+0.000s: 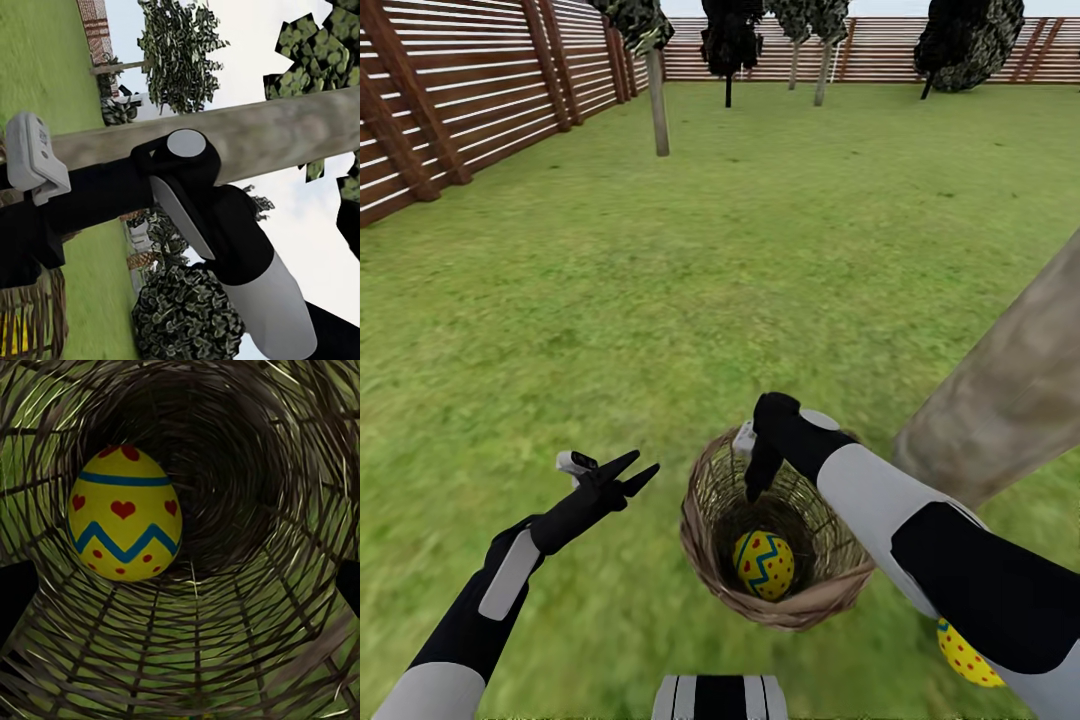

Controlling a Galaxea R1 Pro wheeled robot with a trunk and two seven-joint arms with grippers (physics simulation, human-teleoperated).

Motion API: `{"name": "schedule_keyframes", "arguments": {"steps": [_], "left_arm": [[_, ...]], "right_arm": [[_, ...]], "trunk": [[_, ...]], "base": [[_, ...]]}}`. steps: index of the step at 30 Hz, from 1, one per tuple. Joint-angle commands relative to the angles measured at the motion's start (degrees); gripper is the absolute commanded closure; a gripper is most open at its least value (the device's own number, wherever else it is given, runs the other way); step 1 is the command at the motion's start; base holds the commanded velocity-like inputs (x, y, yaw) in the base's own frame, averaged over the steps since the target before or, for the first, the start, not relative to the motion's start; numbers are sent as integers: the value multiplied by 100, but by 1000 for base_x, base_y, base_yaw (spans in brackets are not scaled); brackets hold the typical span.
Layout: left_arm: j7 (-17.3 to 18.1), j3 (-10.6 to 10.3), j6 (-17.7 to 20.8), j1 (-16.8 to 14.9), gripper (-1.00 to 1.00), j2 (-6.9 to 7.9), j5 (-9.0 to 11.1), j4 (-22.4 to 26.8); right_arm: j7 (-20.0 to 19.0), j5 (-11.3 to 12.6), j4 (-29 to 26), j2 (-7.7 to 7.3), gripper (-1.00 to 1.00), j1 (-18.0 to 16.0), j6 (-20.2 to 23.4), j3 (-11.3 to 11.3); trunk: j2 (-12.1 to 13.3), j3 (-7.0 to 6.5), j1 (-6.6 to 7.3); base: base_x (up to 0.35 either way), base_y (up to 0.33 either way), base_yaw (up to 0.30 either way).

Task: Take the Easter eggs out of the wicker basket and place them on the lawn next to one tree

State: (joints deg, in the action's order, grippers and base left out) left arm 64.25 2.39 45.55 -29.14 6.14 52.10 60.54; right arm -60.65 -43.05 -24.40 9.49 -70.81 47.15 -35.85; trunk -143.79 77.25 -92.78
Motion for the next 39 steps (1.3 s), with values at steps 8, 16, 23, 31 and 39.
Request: {"name": "schedule_keyframes", "arguments": {"steps": [8, 16, 23, 31, 39], "left_arm": [[0, -2, 41, -1, -100, 1, 29, 2], [0, -2, 41, -2, -100, 1, 29, 2], [0, -2, 41, -1, -100, 1, 29, 2], [0, -2, 41, -1, -100, 1, 29, 2], [0, -3, 41, 0, -100, 1, 29, 2]], "right_arm": [[-54, -4, -33, 9, -100, -3, -23, -5], [-20, 7, -50, 8, -100, -3, -38, 5], [-16, 7, -47, 6, -100, -3, -32, 7], [-17, 16, -47, 8, -100, -3, -34, 16], [-17, 16, -47, 8, -100, -3, -26, 25]], "trunk": [[-13, 182, -19], [-23, 359, -40], [-33, 514, -58], [-43, 692, -78], [-54, 869, -99]], "base": [[0, 0, 0], [0, 0, 0], [0, 0, 0], [0, 0, 0], [0, 0, 0]]}}
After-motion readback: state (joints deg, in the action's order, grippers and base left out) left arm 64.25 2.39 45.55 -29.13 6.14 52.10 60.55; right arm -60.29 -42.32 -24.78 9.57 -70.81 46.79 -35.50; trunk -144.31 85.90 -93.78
